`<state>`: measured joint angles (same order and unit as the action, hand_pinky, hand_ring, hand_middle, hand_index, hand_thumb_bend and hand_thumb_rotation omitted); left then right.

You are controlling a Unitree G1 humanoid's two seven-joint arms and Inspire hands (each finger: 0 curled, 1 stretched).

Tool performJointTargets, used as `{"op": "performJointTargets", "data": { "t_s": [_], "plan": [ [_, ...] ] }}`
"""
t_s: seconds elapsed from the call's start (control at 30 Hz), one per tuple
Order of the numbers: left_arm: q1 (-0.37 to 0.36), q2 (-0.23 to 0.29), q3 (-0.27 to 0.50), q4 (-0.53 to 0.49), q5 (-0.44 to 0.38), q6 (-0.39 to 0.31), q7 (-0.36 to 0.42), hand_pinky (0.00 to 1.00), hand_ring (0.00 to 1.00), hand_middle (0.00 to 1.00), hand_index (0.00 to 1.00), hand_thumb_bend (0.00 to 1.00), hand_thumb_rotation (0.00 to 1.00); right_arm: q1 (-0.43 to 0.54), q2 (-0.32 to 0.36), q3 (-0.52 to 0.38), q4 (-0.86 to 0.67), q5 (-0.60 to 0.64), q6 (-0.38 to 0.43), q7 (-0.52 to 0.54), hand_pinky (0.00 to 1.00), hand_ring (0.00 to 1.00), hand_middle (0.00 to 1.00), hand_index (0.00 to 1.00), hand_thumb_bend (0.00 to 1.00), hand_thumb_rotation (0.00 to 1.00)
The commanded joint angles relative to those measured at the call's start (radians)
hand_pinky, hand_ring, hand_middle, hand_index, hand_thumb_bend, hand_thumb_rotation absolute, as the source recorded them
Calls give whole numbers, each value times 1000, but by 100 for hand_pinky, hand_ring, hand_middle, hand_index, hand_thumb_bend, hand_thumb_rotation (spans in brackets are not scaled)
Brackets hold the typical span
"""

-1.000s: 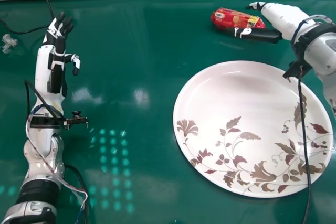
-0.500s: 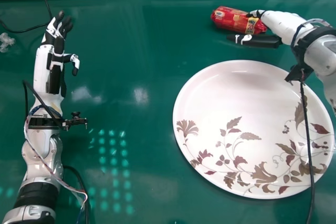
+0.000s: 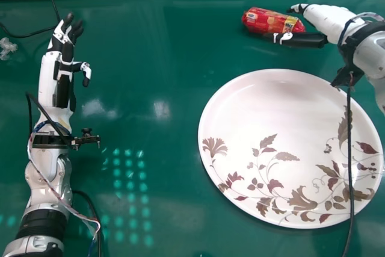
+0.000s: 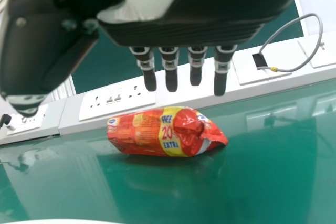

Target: Pick up biscuit and place it in the plate

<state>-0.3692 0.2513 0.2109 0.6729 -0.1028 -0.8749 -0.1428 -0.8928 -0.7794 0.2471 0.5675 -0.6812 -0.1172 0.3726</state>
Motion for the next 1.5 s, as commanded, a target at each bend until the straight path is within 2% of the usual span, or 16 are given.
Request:
{"op": "performJointTargets", "data": {
  "t_s": [0.0, 0.27, 0.43, 0.57, 0.83, 0.97, 1.07, 1.37, 1.47],
  "plan": [
    [115, -66, -20, 107, 11, -9, -1, 0, 100, 96, 100, 100, 81, -28, -13, 7, -11, -7, 2, -1, 88, 97, 100, 100, 100, 64],
    [116, -68, -19, 102, 19, -8, 9, 0, 100, 95, 100, 100, 81, -70, -9, 27, 42, -30, -18, -15, 83, 94, 99, 98, 100, 64],
    [119, -70, -19, 103, 0, -17, -12, 0, 100, 96, 100, 100, 79, -132, 14, 56, 143, -41, -45, -39, 82, 93, 99, 98, 100, 61],
    [131, -67, -22, 78, 20, -9, 7, 0, 100, 98, 100, 100, 81, -185, 37, 84, 225, -49, -50, -50, 84, 94, 100, 98, 100, 61],
    [132, -65, -18, 93, 11, -28, -2, 0, 100, 97, 100, 100, 81, -269, 75, 149, 376, -87, -76, -115, 81, 90, 97, 97, 100, 67],
    [135, -62, -17, 92, 24, -31, 11, 0, 100, 96, 100, 100, 83, -297, 91, 171, 441, -90, -95, -140, 80, 90, 97, 96, 100, 65],
    [140, -63, -17, 78, 21, -10, 16, 0, 100, 96, 100, 100, 82, -317, 101, 199, 485, -109, -101, -162, 80, 91, 97, 97, 100, 67],
    [144, -59, -18, 69, 55, -27, 60, 0, 100, 95, 100, 100, 84, -360, 133, 243, 573, -122, -90, -164, 83, 94, 99, 99, 100, 67],
    [146, -57, -19, 71, 53, -36, 60, 0, 100, 96, 100, 100, 84, -365, 137, 258, 588, -131, -93, -171, 81, 93, 98, 98, 100, 67]
  ]
}}
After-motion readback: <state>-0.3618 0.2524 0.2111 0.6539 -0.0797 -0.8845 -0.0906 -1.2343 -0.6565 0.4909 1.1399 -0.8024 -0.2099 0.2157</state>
